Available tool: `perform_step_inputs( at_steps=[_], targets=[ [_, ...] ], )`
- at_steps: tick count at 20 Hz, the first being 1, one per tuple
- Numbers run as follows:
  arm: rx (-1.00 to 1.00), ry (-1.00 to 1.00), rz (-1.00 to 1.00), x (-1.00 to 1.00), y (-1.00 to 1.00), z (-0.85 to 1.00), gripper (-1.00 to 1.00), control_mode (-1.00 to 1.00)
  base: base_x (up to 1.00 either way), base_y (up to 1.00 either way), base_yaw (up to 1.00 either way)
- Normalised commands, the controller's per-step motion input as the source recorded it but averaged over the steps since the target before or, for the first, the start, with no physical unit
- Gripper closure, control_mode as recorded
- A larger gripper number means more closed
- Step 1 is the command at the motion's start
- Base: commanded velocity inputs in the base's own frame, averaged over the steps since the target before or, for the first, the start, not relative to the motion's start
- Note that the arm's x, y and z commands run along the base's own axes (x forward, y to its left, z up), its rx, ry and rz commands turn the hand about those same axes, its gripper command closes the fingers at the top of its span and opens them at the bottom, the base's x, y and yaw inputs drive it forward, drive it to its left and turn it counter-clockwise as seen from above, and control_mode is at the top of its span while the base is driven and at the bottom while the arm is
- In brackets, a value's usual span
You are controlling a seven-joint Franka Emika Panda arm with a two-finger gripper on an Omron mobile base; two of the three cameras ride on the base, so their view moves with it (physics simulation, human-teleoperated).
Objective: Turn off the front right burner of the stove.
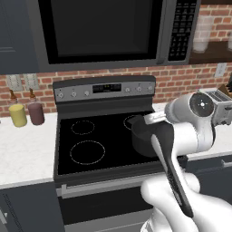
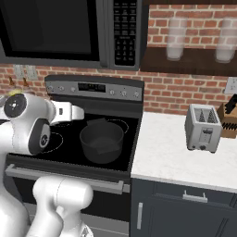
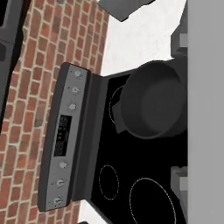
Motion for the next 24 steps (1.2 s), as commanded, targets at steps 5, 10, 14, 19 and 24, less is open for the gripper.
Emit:
perform_step_inputs(
  at_steps=[5,10,14,19,24],
  targets=[
    [-0.06,-0.24,0.00,-0.12,0.00,0.03,-1.00,-1.00,0.00,0.00,0.00],
    [-0.04,-0.26,0.00,0.00,0.00,0.03,-1.00,-1.00,0.00,0.00,0.00],
    [0.00,-0.19,0.00,0.00,-0.03,0.00,-1.00,-1.00,0.00,0.00,0.00],
    [0.00,-0.02,0.00,0.06,-0.07,0.00,-1.00,-1.00,0.00,0.00,0.00],
    [0.01,0.00,0.04,0.09,-0.39,0.00,-1.00,-1.00,0.00,0.00,0.00]
  ],
)
